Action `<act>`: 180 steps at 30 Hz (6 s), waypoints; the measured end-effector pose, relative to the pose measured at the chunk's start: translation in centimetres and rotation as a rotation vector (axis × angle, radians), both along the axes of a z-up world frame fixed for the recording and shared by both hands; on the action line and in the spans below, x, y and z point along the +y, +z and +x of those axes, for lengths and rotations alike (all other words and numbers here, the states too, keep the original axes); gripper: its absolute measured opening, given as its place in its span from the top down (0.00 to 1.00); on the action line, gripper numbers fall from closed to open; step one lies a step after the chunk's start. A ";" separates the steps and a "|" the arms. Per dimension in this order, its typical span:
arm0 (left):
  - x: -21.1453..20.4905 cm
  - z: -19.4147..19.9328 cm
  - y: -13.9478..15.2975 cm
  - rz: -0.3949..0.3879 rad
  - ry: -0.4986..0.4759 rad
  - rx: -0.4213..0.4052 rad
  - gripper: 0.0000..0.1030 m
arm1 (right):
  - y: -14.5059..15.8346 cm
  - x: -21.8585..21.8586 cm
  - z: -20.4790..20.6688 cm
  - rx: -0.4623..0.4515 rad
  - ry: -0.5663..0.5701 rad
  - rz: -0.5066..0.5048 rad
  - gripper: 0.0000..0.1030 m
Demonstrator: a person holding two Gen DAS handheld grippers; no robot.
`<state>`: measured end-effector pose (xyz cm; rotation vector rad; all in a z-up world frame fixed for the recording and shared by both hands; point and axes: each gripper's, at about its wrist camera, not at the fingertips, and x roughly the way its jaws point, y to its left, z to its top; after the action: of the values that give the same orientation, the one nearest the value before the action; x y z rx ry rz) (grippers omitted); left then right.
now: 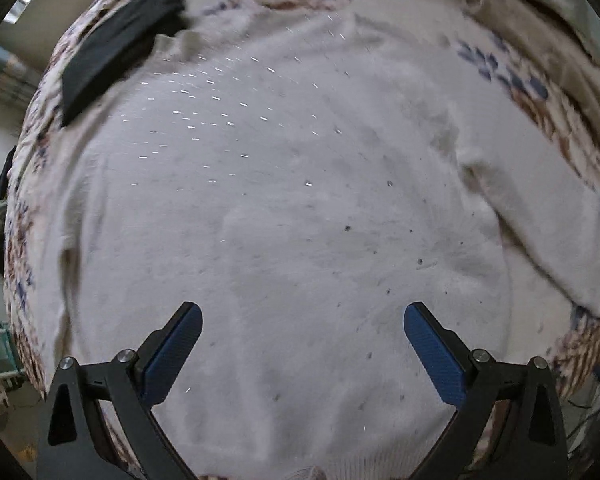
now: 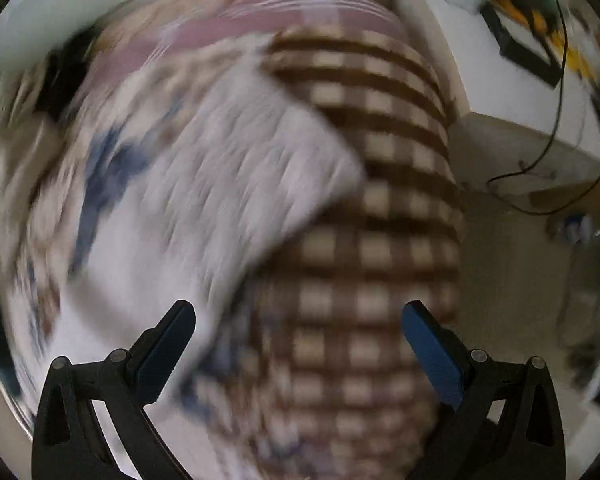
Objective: Fold small clothes
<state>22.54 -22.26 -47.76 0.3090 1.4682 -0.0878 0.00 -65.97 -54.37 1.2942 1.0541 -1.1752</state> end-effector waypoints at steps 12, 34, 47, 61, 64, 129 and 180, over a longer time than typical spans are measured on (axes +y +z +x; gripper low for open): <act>3.8 3.8 -1.4 -0.012 0.067 -0.041 0.00 | 0.8 -2.6 4.8 -0.014 0.055 -0.258 0.90; 36.4 2.7 1.6 0.049 0.602 -0.159 0.00 | 15.1 45.2 36.3 -0.376 1.222 -0.309 0.92; 51.4 -4.2 -0.4 0.105 0.906 -0.111 0.00 | 3.1 75.1 38.9 -0.211 1.685 -0.250 0.93; 59.1 -14.7 -2.4 -0.154 1.275 -0.086 0.00 | 5.4 62.3 34.9 -0.029 1.475 -0.163 0.12; 60.6 -17.2 -4.2 -0.301 1.440 -0.081 0.00 | 5.3 58.8 33.9 0.066 1.420 -0.215 0.07; 39.1 1.9 4.1 0.029 0.815 -0.329 0.17 | 4.9 43.6 38.0 -0.150 1.484 -0.151 0.91; 30.9 14.0 -0.8 -0.016 0.338 -0.241 0.02 | 5.5 24.4 32.5 -0.111 1.160 0.151 0.48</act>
<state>36.54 8.63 -48.60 0.0526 1.2605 0.2033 32.51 -41.52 -48.90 0.6083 1.4984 -0.1411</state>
